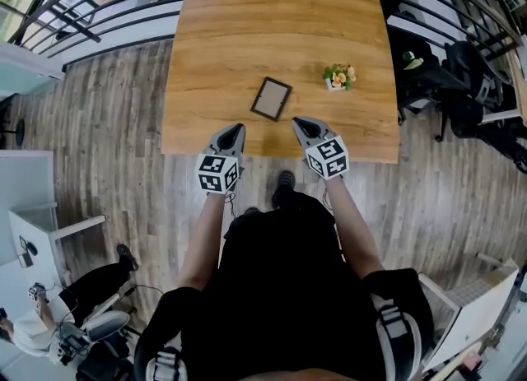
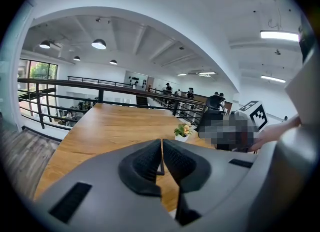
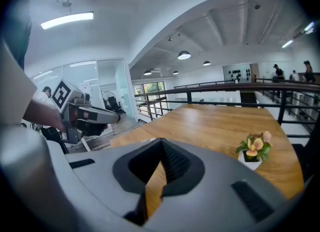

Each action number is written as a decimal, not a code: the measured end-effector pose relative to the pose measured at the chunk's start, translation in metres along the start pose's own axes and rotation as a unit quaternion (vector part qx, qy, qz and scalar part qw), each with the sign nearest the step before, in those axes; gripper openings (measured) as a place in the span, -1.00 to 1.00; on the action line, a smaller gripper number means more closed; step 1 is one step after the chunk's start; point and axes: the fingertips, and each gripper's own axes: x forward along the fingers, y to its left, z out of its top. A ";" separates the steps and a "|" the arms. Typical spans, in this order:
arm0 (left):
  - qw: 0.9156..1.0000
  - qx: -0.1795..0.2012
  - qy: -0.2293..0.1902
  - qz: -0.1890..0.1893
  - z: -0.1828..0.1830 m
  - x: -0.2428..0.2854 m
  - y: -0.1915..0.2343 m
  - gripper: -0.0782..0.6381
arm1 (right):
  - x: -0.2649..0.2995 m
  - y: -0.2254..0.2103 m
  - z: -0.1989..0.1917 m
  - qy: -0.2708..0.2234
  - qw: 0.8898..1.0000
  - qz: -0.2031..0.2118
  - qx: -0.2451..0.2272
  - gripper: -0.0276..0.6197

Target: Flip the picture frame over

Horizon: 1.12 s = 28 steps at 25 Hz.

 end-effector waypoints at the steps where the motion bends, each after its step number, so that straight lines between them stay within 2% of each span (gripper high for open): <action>1: 1.000 -0.002 0.000 0.002 0.000 0.004 -0.001 -0.70 | 0.001 -0.004 0.000 0.001 1.000 0.003 0.000 -0.89; 9: 1.000 -0.010 0.000 0.012 0.005 0.033 -0.011 -0.70 | 0.003 -0.042 -0.001 0.006 1.000 0.011 -0.001 -0.89; 19: 1.000 -0.020 0.007 0.019 -0.003 0.048 -0.001 -0.70 | 0.011 -0.045 -0.005 0.016 1.000 0.020 -0.011 -0.89; 28: 0.999 -0.018 0.030 0.009 -0.014 0.080 0.024 -0.70 | 0.022 -0.064 -0.015 0.031 0.999 -0.002 0.005 -0.89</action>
